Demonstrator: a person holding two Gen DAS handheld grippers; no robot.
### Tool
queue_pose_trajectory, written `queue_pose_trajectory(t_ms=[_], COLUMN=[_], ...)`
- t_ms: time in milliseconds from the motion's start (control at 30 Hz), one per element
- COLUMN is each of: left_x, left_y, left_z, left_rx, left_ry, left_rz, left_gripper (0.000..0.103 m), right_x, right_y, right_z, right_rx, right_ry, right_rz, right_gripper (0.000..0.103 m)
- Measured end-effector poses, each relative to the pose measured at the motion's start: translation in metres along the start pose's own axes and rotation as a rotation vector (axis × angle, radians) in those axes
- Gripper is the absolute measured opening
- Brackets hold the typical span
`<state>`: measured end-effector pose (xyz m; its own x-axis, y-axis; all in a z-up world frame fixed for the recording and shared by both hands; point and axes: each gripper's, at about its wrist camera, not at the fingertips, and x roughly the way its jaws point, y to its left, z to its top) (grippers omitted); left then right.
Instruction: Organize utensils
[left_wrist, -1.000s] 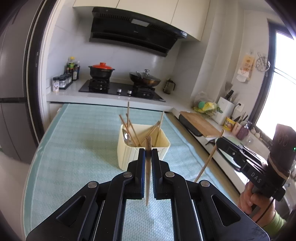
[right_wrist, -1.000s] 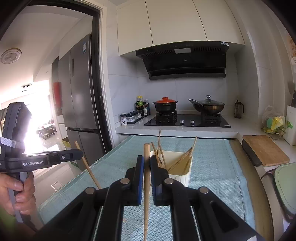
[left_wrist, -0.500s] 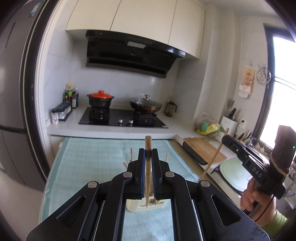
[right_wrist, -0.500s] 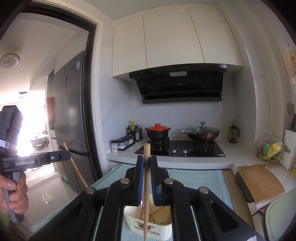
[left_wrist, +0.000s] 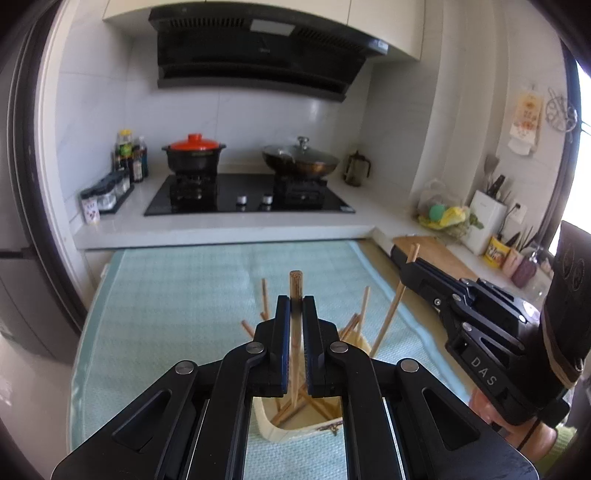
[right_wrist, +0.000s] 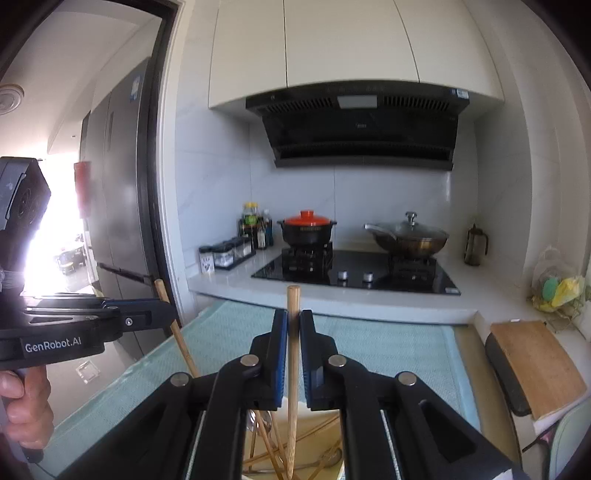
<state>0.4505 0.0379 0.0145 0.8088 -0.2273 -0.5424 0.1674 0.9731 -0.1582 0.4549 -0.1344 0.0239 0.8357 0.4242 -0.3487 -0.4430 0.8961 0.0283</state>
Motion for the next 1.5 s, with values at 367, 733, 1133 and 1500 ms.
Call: queue_pose_trajectory(t_ms=[367, 733, 1133, 1500], left_x=[0.031, -0.096, -0.143, -0.157], left_y=[0.017, -0.029, -0.056, -0.058], left_z=[-0.026, -0.068, -0.142, -0.169], left_rx=[-0.019, 0.121, 0.076, 0.0], left_ry=[0.066, -0.233, -0.175, -0.095], left_rz=[0.08, 0.281, 0.318, 0.295], left_gripper=[0.063, 0.103, 0.103, 0.103], right_x=[0.048, -0.086, -0.188, -0.207], right_y=[-0.026, 0.004, 0.032, 0.046], right_z=[-0.039, -0.009, -0.08, -0.116], right_rx=[0.112, 0.002, 0.065, 0.103], right_ry=[0.162, -0.055, -0.039, 0.061], right_rz=[-0.002, -0.077, -0.075, -0.124], right_gripper=[0.061, 0.086, 0.103, 0.103])
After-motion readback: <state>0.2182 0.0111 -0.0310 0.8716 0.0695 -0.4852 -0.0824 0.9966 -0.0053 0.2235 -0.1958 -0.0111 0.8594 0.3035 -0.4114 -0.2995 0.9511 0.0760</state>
